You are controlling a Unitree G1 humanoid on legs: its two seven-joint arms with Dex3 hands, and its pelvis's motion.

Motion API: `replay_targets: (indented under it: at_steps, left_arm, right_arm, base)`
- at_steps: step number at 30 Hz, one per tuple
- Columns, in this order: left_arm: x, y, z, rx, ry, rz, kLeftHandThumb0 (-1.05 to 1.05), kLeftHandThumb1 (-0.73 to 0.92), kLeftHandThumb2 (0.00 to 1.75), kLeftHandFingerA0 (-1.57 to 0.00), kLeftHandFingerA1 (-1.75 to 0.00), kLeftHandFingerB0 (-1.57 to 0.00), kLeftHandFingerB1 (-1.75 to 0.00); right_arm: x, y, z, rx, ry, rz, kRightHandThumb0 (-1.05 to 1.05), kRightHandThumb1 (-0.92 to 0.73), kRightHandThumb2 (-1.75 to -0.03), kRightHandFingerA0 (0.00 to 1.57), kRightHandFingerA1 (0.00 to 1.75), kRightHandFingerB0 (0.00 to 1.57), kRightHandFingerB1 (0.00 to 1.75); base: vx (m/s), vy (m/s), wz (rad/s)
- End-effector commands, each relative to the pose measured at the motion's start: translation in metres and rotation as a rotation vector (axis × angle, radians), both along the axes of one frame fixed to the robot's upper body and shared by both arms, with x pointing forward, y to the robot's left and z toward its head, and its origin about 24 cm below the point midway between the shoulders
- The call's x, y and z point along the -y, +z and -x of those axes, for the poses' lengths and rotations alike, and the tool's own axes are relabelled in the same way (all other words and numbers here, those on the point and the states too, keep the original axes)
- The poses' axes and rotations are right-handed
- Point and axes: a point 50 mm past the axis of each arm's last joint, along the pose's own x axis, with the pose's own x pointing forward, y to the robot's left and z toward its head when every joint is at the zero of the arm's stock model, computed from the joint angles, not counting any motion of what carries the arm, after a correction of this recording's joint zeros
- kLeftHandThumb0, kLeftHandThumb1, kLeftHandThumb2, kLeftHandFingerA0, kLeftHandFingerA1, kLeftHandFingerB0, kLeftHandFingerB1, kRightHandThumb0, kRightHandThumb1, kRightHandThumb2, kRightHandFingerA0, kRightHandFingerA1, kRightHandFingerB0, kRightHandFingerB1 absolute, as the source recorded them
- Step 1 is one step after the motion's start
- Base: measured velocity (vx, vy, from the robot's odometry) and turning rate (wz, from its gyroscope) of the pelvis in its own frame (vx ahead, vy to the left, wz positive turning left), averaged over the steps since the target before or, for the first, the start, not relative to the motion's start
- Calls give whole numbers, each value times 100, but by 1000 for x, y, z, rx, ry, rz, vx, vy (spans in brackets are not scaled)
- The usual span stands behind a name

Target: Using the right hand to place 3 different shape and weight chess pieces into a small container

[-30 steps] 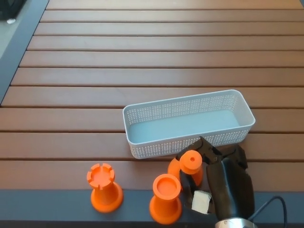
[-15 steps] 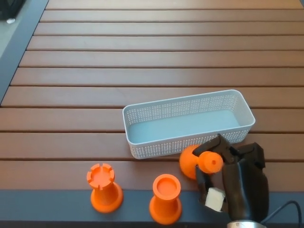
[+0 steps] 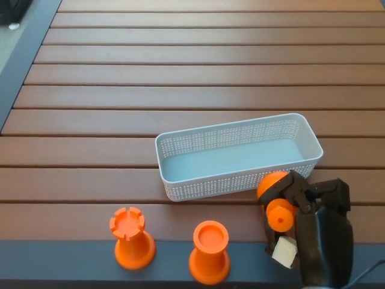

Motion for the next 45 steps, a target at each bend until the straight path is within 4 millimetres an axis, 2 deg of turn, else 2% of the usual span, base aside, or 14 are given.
replay_targets:
  at_steps: [1, 4, 5, 12, 13, 22, 23, 27, 28, 33, 34, 38, 39, 45]
  left_arm:
    - [10, 1, 6, -23, -160, -43, -9, 39, 120, -144, -132, -144, -131]
    - [10, 1, 6, -24, -161, -45, -9, 39, 120, -144, -132, -144, -131]
    - [8, 0, 8, -43, -139, -29, -7, 42, 121, -144, -132, -144, -131]
    - [7, -3, 13, -83, -105, 9, -7, 42, 122, -144, -133, -145, -132]
    - [7, -3, 14, -97, -109, 0, -21, 14, 149, -141, -135, -145, -129]
    - [5, -3, 16, -104, -134, -29, -25, 14, 150, -143, -131, -145, -128]
    - [5, -3, 16, -104, -119, -15, -18, 12, 151, -140, -131, -144, -127]
    - [6, -3, 18, -104, -97, 5, -18, 12, 151, -140, -131, -144, -127]
    - [7, -3, 18, -97, -93, 13, -15, 13, 153, -140, -132, -143, -128]
    - [7, -2, 18, -95, -98, -4, -16, 9, 153, -142, -132, -145, -128]
    - [6, -3, 18, -105, -103, -14, -22, 11, 150, -139, -133, -143, -128]
    - [4, -4, 17, -121, -111, -29, -22, 11, 150, -139, -133, -143, -128]
    - [5, -4, 16, -121, -108, -25, -24, 14, 138, -139, -125, -141, -125]
    - [5, -4, 15, -109, -91, -11, -20, 5, 150, -141, -130, -144, -125]
  right_arm:
    - [0, 22, 21, 446, 141, 15, -18, -75, -100, 73, 175, 54, 175]
    - [0, 21, 21, 451, 143, 15, -18, -75, -100, 73, 175, 54, 175]
    - [0, 27, 22, 504, 157, 23, -13, -59, -129, 76, 175, 55, 175]
    - [2, 35, 28, 645, 161, 102, -16, -63, -125, 79, 175, 58, 175]
    - [1, 33, 33, 651, 165, 108, -16, -66, -124, 81, 175, 57, 175]
    - [-2, 27, 51, 675, 187, 97, -13, -58, -134, 83, 175, 56, 175]
    - [-1, 29, 52, 689, 184, 114, -17, -62, -124, 87, 175, 60, 175]
    - [0, 33, 55, 715, 180, 140, -17, -62, -124, 87, 175, 60, 175]
    - [0, 37, 54, 716, 192, 101, -27, -86, -89, 92, 175, 64, 175]
    - [-1, 40, 54, 704, 209, 44, -35, -92, -81, 94, 175, 62, 175]
    - [-1, 44, 51, 760, 215, 70, -25, -73, -101, 89, 175, 62, 171]
    - [0, 50, 47, 850, 227, 108, -25, -73, -101, 89, 175, 62, 171]
    - [2, 54, 44, 857, 219, 118, -12, -55, -133, 83, 175, 57, 175]
    - [12, 71, 25, 792, 227, 152, -12, -56, -144, 86, 175, 65, 175]
  base:
    - [0, 0, 0]
    - [0, 0, 0]
    - [0, 0, 0]
    - [0, 0, 0]
    - [0, 0, 0]
    - [0, 0, 0]
    - [0, 0, 0]
    - [0, 0, 0]
    - [0, 0, 0]
    - [0, 0, 0]
    - [0, 0, 0]
    - [0, 0, 0]
    - [0, 0, 0]
    - [0, 0, 0]
